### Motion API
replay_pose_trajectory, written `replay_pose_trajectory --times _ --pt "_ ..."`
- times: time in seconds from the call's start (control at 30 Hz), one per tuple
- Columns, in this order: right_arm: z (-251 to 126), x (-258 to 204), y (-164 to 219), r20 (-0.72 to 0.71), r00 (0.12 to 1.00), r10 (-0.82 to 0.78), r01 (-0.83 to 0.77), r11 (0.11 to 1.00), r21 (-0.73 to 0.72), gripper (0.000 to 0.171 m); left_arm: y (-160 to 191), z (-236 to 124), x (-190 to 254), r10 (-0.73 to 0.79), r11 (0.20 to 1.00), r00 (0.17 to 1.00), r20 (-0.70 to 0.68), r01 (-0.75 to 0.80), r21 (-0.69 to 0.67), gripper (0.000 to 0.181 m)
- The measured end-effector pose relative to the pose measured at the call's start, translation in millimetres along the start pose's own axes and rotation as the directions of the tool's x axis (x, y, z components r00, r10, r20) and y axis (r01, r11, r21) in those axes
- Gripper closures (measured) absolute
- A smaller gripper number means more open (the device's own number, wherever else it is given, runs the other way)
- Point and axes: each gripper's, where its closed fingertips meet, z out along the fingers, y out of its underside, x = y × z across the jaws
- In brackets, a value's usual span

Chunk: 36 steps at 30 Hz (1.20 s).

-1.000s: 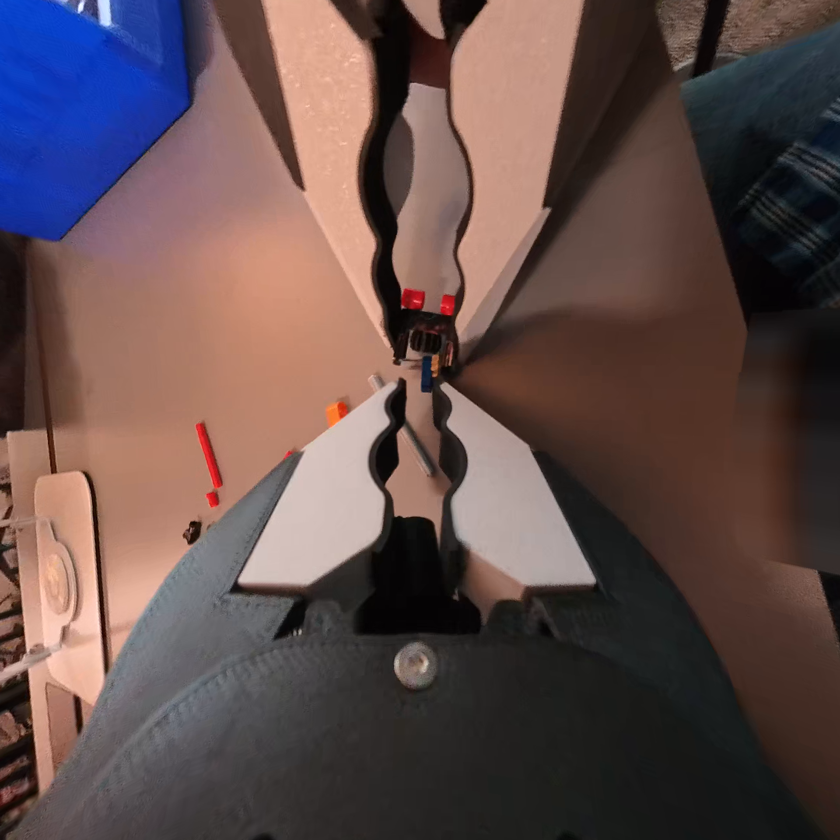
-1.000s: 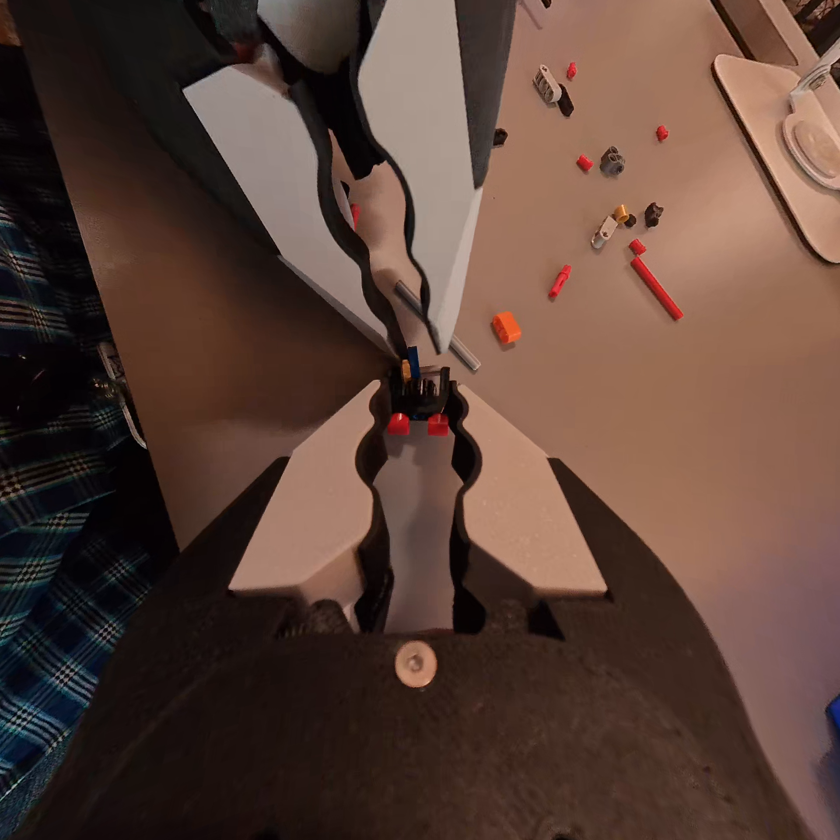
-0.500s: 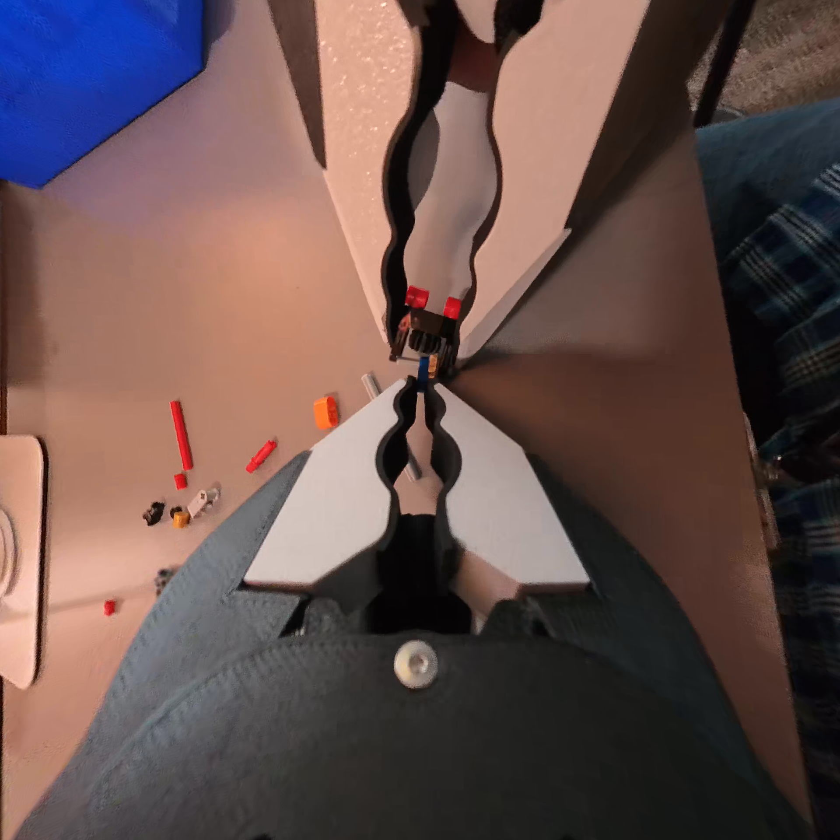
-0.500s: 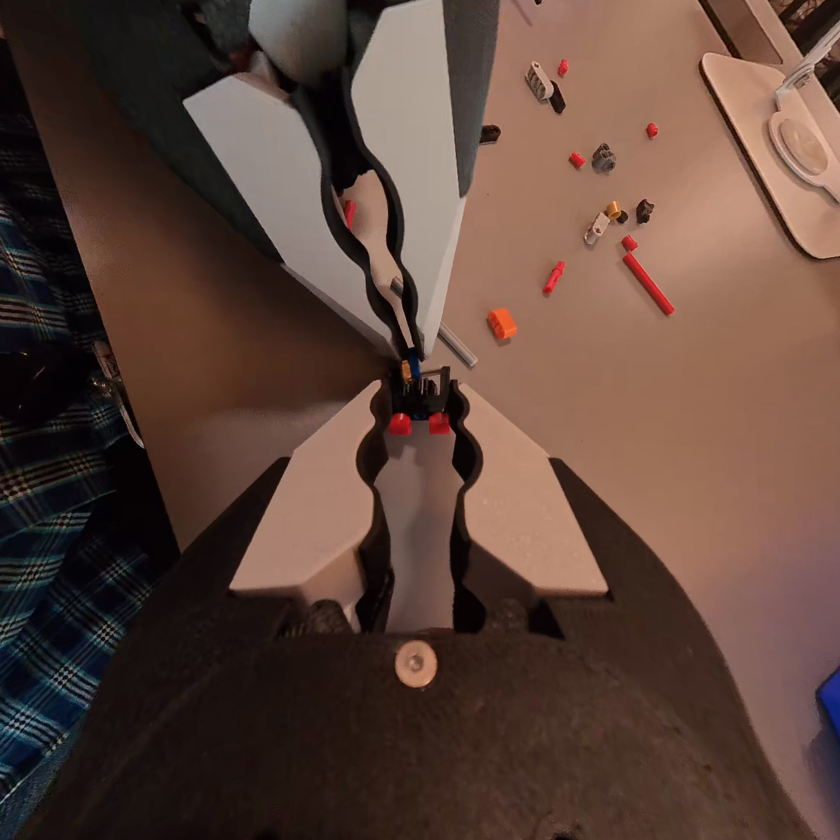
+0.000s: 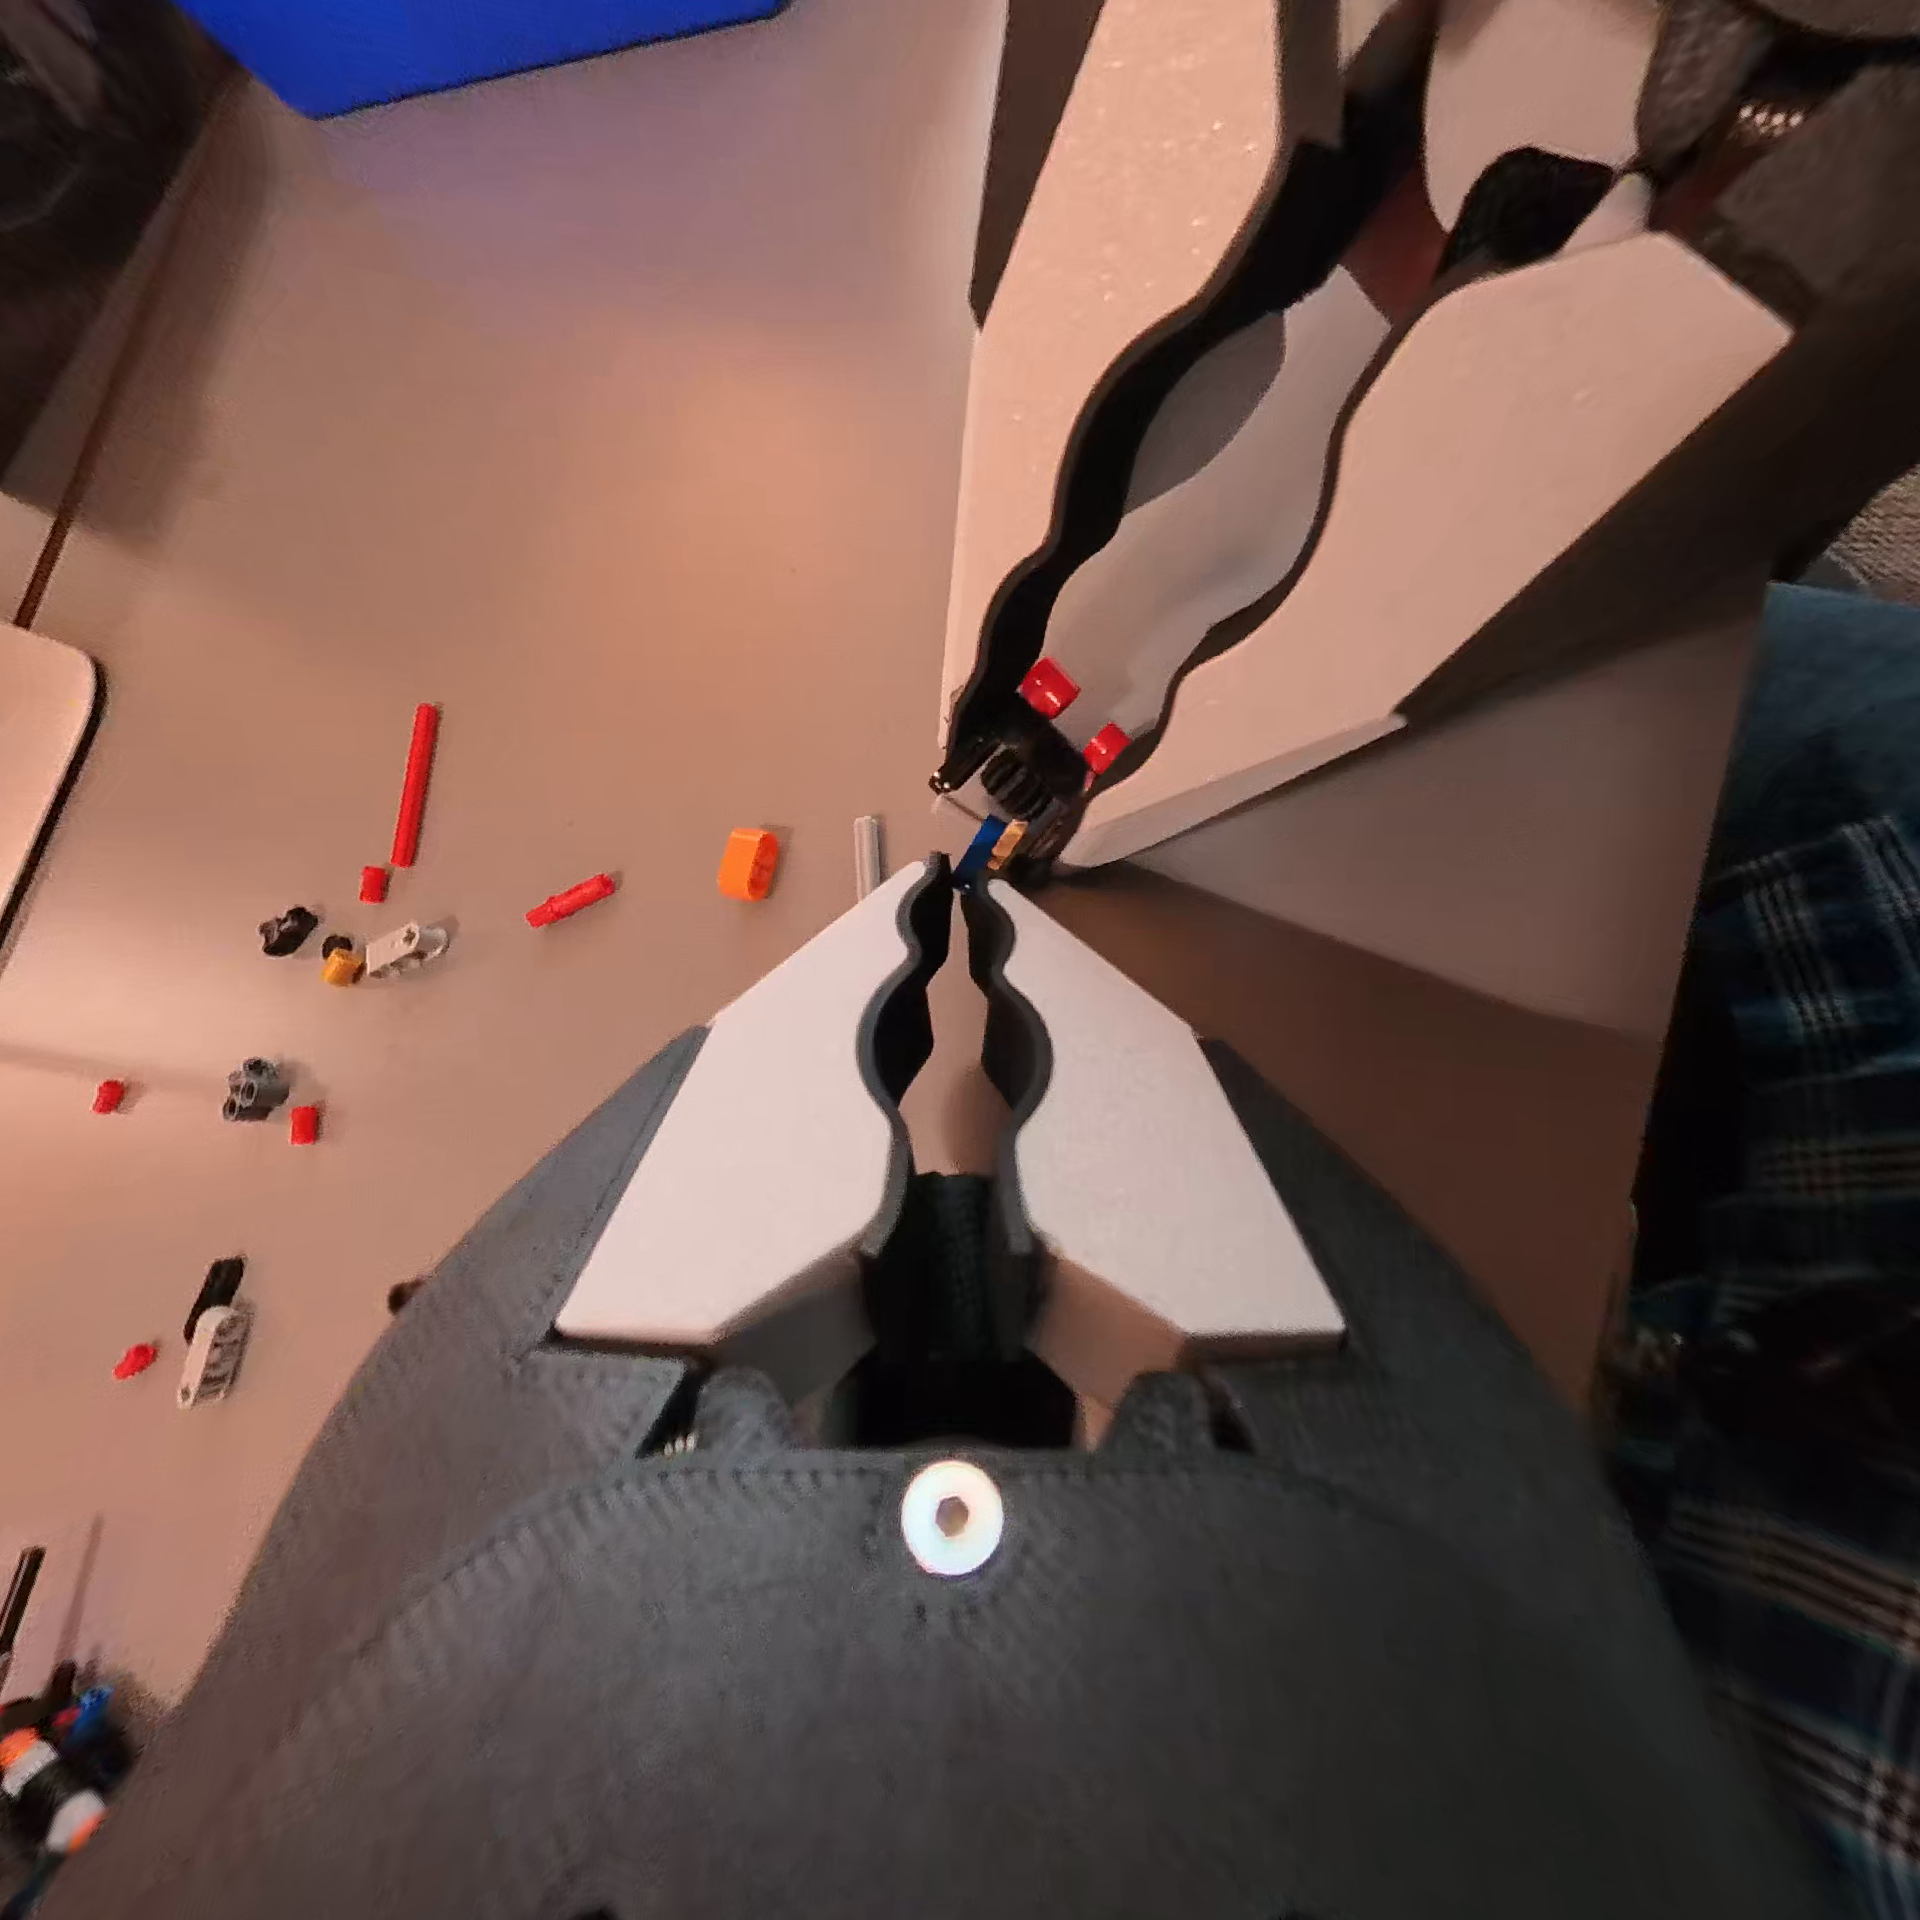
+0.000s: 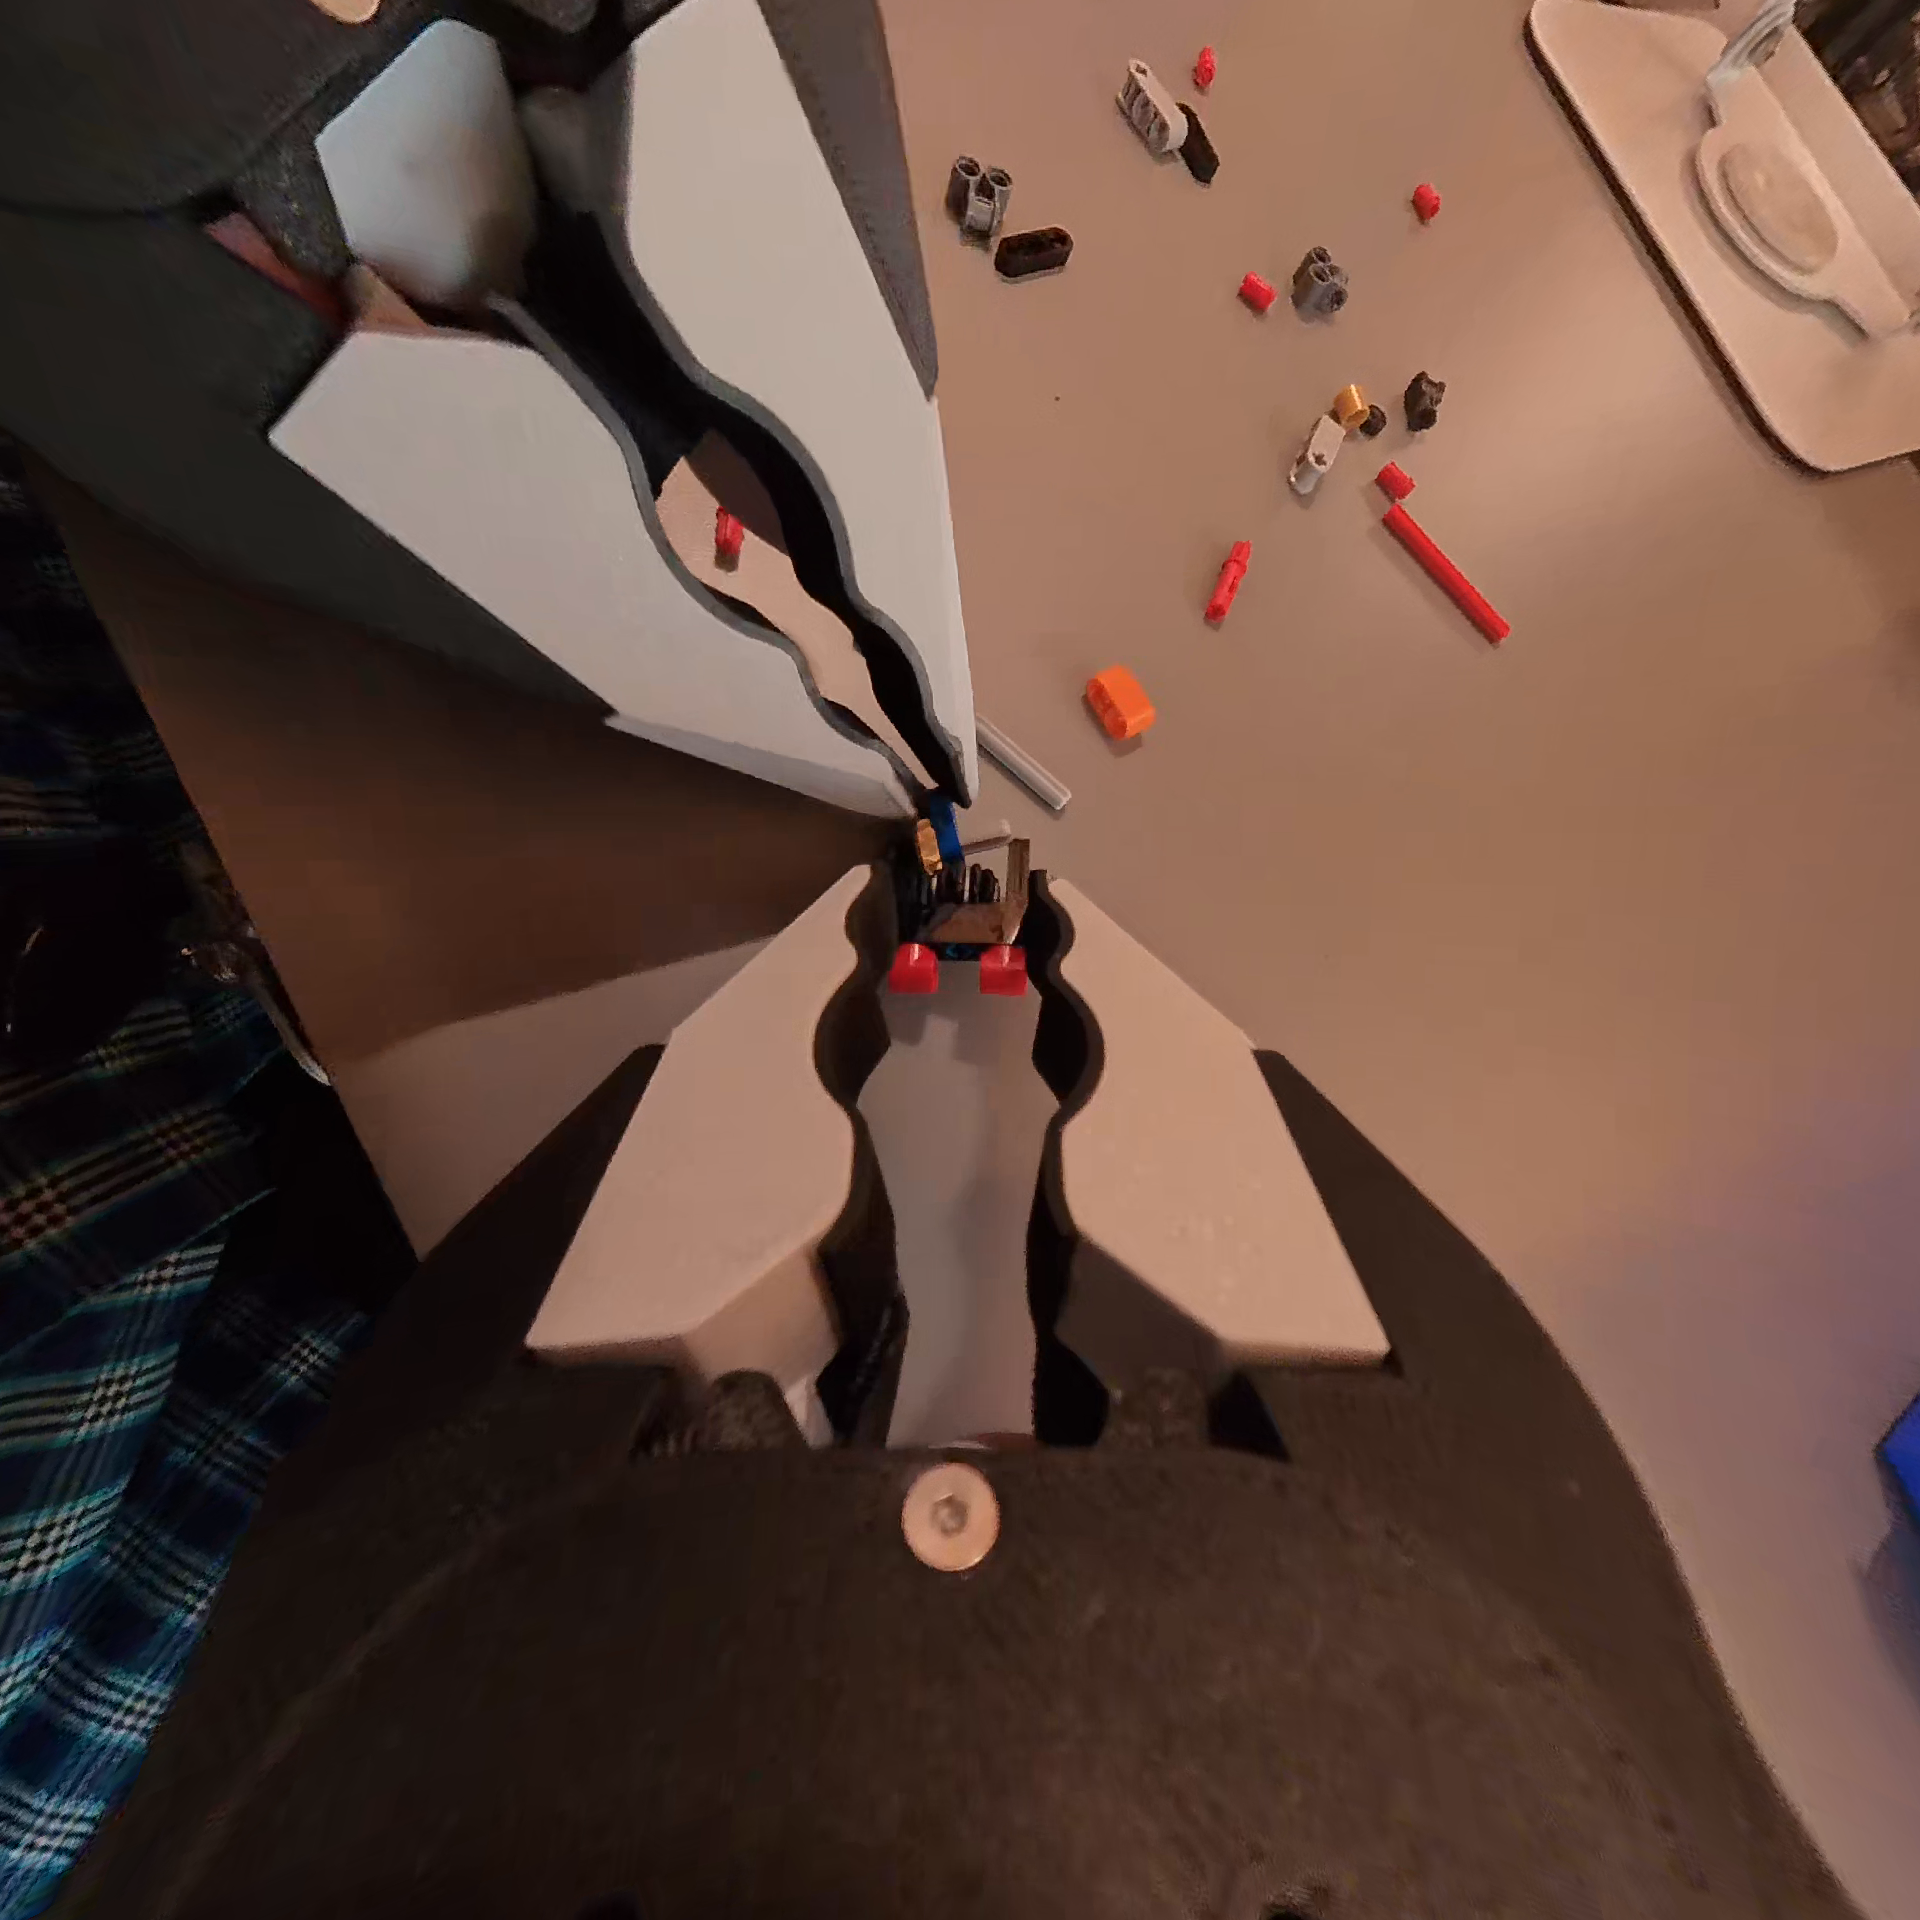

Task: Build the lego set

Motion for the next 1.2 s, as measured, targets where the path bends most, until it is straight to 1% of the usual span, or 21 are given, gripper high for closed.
replay_pose_trajectory --times 0.1,0.17,0.2,0.3,0.4,0.43,0.47,0.53,0.6,0.67,0.73,0.83,0.9,1.0,1.2 --pt "-0.1 -0.1 0.0 -0.002 1.0 0.008 -0.008 1.0 0.0 0.15 -0.2 -0.3 0.0 0.014 1.0 0.998 0.06 -0.014 -0.002 0.179" --pt "-0.5 -1.2 0.0 0.009 1.0 0.006 -0.006 1.0 0.005 0.15 0.0 -1.3 1.4 0.016 1.0 0.998 0.059 -0.016 0.001 0.179" --pt "-0.5 -1.9 -0.3 0.014 1.0 0.0 0.0 1.0 0.008 0.15 0.5 -1.7 1.8 0.009 1.0 0.999 0.044 -0.009 0.003 0.179" --pt "-0.8 -5.3 -1.6 0.029 0.999 -0.025 0.025 1.0 0.02 0.15 1.8 -4.6 3.0 0.047 0.999 0.999 -0.013 -0.047 0.004 0.178" --pt "-1.0 -7.5 -2.7 0.028 0.998 -0.048 0.047 0.998 0.028 0.149 3.6 -6.6 4.7 0.075 0.997 0.993 -0.09 -0.075 0.004 0.178" --pt "-1.2 -7.8 -3.0 0.022 0.998 -0.06 0.059 0.998 0.032 0.149 2.7 -8.1 5.3 0.064 0.998 0.99 -0.128 -0.063 0.008 0.178" --pt "-1.7 -8.2 -3.4 0.015 0.997 -0.075 0.074 0.997 0.037 0.149 1.8 -10.1 6.2 0.038 0.999 0.983 -0.179 -0.036 0.01 0.177" --pt "-2.9 -8.8 -4.7 -0.004 0.995 -0.103 0.104 0.993 0.051 0.149 -1.6 -14.1 1.9 -0.06 0.997 0.961 -0.268 0.068 0.02 0.169" --pt "-5.2 -11.0 -7.7 -0.019 0.99 -0.142 0.143 0.986 0.079 0.149 -6.6 -17.7 -0.9 -0.176 0.98 0.911 -0.372 0.196 0.018 0.16" --pt "-8.0 -12.3 -11.1 -0.04 0.984 -0.172 0.176 0.978 0.109 0.149 -13.3 -20.1 -3.6 -0.244 0.96 0.862 -0.444 0.28 0.018 0.154" --pt "-10.0 -12.8 -13.7 -0.066 0.977 -0.202 0.209 0.969 0.129 0.149 -13.9 -19.8 5.4 -0.287 0.947 0.797 -0.532 0.32 -0.031 0.153" --pt "-13.2 -12.9 -16.3 -0.097 0.968 -0.231 0.244 0.958 0.153 0.149 -17.5 -19.7 13.2 -0.331 0.927 0.723 -0.606 0.371 -0.063 0.162" --pt "-15.8 -11.1 -16.9 -0.115 0.964 -0.238 0.255 0.952 0.168 0.149 -20.8 -22.2 16.3 -0.357 0.911 0.678 -0.643 0.406 -0.077 0.17" --pt "-19.2 -10.8 -17.9 -0.14 0.955 -0.26 0.283 0.941 0.186 0.149 -22.7 -24.0 16.0 -0.379 0.898 0.652 -0.657 0.431 -0.09 0.176" --pt "-27.5 -1.9 -20.8 -0.182 0.953 -0.241 0.279 0.932 0.229 0.149 -35.6 -24.3 9.9 -0.419 0.849 0.665 -0.618 0.528 -0.008 0.177"
